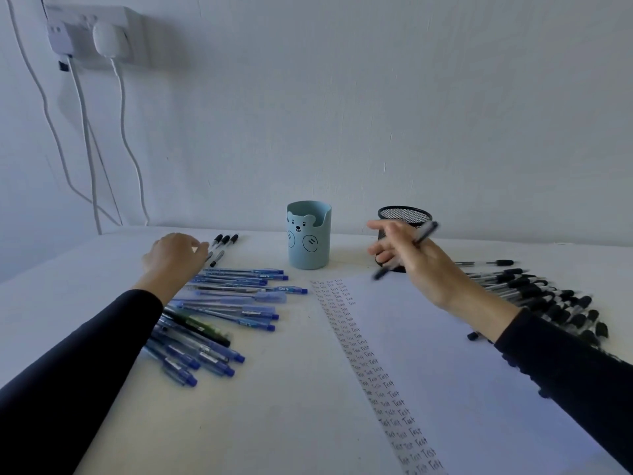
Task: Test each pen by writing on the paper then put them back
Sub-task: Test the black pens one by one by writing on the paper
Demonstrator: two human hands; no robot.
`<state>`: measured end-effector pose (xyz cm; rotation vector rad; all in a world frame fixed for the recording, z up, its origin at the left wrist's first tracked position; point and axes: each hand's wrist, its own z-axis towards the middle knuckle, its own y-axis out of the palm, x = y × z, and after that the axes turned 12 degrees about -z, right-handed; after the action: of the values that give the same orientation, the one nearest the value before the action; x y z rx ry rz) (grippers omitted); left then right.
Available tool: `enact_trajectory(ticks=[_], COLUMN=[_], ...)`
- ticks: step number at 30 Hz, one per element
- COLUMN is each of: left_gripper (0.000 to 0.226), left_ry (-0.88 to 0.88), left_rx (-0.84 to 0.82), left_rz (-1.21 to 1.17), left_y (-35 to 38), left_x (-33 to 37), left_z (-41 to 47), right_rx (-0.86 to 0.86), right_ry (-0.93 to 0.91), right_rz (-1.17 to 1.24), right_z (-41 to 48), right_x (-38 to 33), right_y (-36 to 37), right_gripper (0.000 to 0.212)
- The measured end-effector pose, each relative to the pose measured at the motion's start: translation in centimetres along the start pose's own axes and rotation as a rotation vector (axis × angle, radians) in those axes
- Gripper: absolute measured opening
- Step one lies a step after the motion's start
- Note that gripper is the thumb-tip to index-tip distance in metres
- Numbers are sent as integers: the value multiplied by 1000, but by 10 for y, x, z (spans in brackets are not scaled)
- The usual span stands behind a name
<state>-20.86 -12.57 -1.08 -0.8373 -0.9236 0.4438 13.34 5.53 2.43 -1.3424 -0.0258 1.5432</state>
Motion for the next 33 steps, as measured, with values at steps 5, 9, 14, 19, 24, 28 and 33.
enact_trajectory(ticks=[5,9,14,19,24,28,33], left_gripper=[27,39,87,72,76,87,89], left_ry=[358,588,635,617,614,623,619], left_rx=[-118,-395,-588,-584,-596,-600,-597], left_rz=[-157,-177,-93,-89,-66,-59,-62], left_y=[-3,5,16,21,21,22,20], left_x=[44,70,78,75,77,76,77], left_z=[-33,-79,-102,-101,-99,-100,-102], right_rx=[-115,-210,-136,54,45,30,11], right_ry=[195,212,168,131,113,117,110], right_rz=[172,108,-79,-107,-61,-35,-46], right_z=[3,4,6,8,8,7,8], right_x=[-2,5,10,15,18,16,15], right_y=[2,11,36,53,55,55,55], right_gripper=[48,31,34,42,41,39,36])
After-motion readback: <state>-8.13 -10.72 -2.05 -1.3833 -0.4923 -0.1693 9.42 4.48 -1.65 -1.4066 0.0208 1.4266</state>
